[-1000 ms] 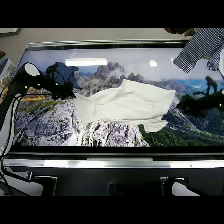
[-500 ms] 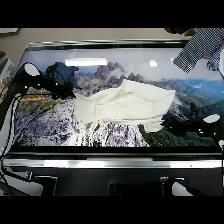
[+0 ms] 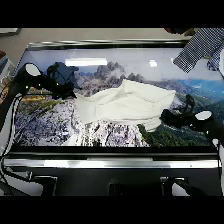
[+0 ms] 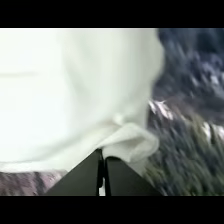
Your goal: Fold the clothes and pants, and hang the long-sleeved shirts on hangers.
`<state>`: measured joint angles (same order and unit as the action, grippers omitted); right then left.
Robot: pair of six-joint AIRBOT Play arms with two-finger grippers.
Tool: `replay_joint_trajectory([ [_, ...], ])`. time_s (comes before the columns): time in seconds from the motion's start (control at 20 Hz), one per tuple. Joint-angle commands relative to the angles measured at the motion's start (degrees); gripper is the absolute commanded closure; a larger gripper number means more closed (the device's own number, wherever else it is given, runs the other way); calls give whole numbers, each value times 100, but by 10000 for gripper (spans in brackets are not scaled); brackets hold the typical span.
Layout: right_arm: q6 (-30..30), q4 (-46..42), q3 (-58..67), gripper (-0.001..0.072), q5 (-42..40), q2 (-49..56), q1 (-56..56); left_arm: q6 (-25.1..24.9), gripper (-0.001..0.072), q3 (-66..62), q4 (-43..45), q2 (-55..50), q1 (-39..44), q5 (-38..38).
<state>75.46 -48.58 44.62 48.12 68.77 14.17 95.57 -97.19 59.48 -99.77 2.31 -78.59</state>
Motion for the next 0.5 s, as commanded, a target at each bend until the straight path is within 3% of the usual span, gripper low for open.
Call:
replay_joint_trajectory([
  [0.0, 114, -127, 1115, 680, 55, -629, -37, 7, 688, -367, 4, 179, -153, 22],
  [0.2, 229, -647, 3344, 680, 376, -1690, -39, 249, 688, -1506, 4, 1029, -481, 111],
  [0.45, 874, -1919, 5182, 680, 310, -2861, -39, 483, 688, -2129, 9, 2955, -737, 925],
])
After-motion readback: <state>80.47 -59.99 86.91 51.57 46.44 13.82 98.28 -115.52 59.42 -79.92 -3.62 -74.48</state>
